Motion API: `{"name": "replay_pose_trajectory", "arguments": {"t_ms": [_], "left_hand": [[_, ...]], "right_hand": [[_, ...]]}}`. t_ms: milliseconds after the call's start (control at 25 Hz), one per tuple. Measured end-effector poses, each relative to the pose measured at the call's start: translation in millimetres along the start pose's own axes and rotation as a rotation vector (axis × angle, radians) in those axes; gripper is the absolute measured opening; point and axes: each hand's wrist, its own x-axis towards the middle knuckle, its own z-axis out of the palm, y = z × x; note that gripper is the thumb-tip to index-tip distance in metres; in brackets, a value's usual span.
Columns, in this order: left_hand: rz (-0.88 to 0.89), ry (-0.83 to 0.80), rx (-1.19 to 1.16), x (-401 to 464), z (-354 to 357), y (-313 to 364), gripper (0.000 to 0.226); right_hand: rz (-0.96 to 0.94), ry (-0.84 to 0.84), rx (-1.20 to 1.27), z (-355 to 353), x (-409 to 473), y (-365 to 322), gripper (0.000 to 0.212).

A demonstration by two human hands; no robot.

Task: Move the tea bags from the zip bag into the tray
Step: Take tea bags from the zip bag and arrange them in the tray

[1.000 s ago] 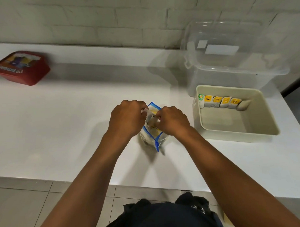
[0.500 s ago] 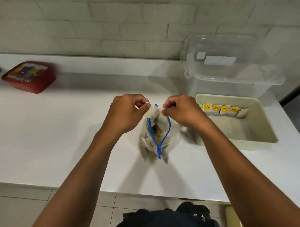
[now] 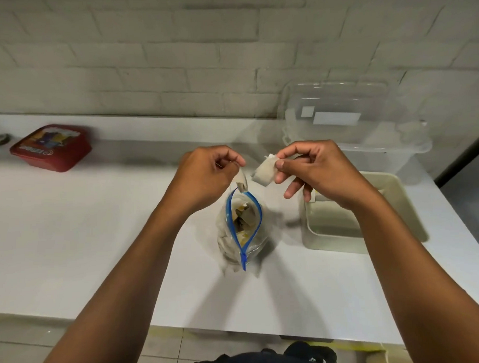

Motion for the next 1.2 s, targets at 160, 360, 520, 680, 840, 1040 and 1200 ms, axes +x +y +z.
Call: {"name": "replay_pose_trajectory", "arguments": {"t_ms": [160, 360, 520, 680, 840, 1040, 1200], "left_hand": [[0.046, -0.089, 0.002, 1.3, 8.3, 22.5, 0.02], [0.163, -0.176, -0.024, 18.1, 26.8, 63.9, 0.01], [0.253, -0.222, -0.012, 37.4, 50.9, 98.4, 0.012], [0.285, -0.258, -0.072, 57.3, 76.4, 130.2, 0.023], [0.29, -0.28, -0.068, 76.0, 107.4, 145.1, 0.019], [0.183, -0.333, 0.097, 91.5, 160.4, 117.6, 0.016], [0.107, -0.433, 0.337, 100.4, 199.5, 72.9, 0.012]], "right_hand": [[-0.046, 0.008, 0.096, -23.9, -7.4, 9.6, 0.016], [-0.083, 0.035, 0.028, -70.5, -15.2, 20.4, 0.009], [-0.063, 0.037, -0.132, -112.7, -18.5, 26.0, 0.021], [-0.011, 0.083, -0.315, -155.9, -18.8, 35.3, 0.028], [0.002, 0.115, -0.487, -187.5, -15.0, 54.0, 0.016], [0.043, 0.064, -0.599, -199.4, -4.8, 91.4, 0.028], [0.066, -0.025, -0.701, -189.0, 10.9, 124.3, 0.011]]}}
